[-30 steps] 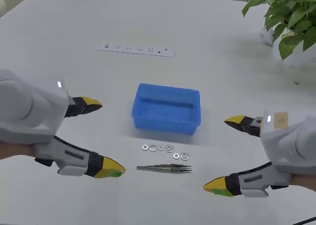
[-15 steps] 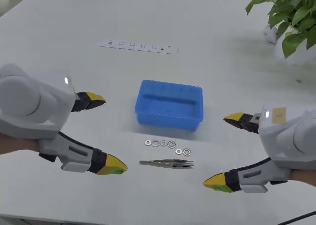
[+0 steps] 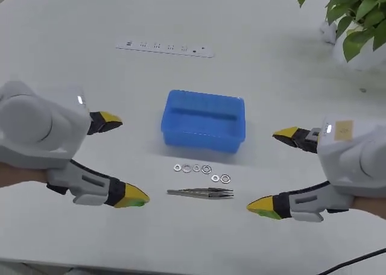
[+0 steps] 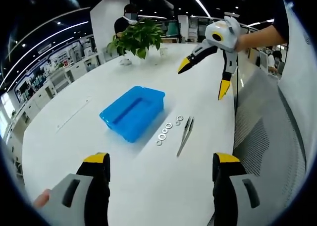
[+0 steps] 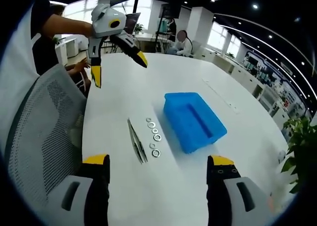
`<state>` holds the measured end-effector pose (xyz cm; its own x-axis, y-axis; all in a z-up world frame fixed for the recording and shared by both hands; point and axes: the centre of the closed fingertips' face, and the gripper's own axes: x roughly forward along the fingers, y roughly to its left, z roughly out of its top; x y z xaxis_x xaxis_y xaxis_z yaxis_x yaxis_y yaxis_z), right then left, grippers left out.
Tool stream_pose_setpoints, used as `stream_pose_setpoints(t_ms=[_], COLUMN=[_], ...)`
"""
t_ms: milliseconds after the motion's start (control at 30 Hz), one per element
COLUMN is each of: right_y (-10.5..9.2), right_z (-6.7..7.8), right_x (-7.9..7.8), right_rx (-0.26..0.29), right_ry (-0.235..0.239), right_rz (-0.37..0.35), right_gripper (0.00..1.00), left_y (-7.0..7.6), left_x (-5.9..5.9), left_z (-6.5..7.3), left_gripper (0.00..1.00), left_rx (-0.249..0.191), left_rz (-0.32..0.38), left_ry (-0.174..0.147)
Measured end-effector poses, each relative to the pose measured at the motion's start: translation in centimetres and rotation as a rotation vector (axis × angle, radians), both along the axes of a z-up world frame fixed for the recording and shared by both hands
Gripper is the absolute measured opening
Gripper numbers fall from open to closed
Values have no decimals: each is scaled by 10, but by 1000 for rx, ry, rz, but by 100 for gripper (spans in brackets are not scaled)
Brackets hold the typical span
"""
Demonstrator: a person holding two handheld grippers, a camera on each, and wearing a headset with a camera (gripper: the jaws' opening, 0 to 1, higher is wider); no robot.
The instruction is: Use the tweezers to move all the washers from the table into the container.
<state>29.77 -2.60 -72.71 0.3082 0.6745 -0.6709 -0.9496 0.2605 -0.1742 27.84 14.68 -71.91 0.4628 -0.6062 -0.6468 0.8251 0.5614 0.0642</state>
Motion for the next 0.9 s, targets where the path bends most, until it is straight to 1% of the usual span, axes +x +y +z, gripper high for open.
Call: stream_pose_setpoints(t_ms=[100, 167, 233, 300, 333, 400, 433, 500, 567, 633, 667, 767, 867, 900], right_y=[0, 1, 3, 6, 8, 12, 14, 18, 19, 22, 25, 30, 41, 45], right_z=[-4, -7, -12, -14, -16, -20, -23, -27, -31, -34, -37, -43, -52, -54], right_x=[-1, -1, -1, -1, -1, -3, -4, -6, -6, -7, -7, -7, -10, -11], right_rx=[-12, -17, -26, -14, -15, -18, -21, -30, -40, -42, -46, -55, -54, -57], right_ry=[12, 12, 22, 27, 30, 41, 44, 50, 55, 63, 75, 81, 116, 123], right_rz=[6, 21, 17, 27, 27, 39, 49, 66, 73, 87, 91, 103, 122, 132], right_gripper=[77, 71, 70, 67, 65, 63, 62, 60, 57, 51, 49, 46, 42, 39], left_y=[0, -1, -2, -7, -10, -16, -19, -24, -26, -28, -30, -35, -41, -45], left_x=[0, 0, 0, -2, -3, -4, -5, -4, -4, -2, -1, 0, 2, 1], left_z=[-5, -9, -14, -21, -23, -29, -31, -38, -47, -52, -53, -58, -62, -64], left_gripper=[90, 89, 89, 88, 87, 85, 84, 81, 78, 75, 74, 72, 69, 66], left_rx=[5, 8, 13, 15, 14, 14, 14, 28, 40, 35, 30, 15, 18, 14], left_rz=[1, -7, -10, -23, -29, -44, -50, -69, -71, -72, -71, -72, -85, -97], left_ry=[3, 6, 20, 39, 46, 56, 57, 48, 73, 79, 83, 100, 106, 112])
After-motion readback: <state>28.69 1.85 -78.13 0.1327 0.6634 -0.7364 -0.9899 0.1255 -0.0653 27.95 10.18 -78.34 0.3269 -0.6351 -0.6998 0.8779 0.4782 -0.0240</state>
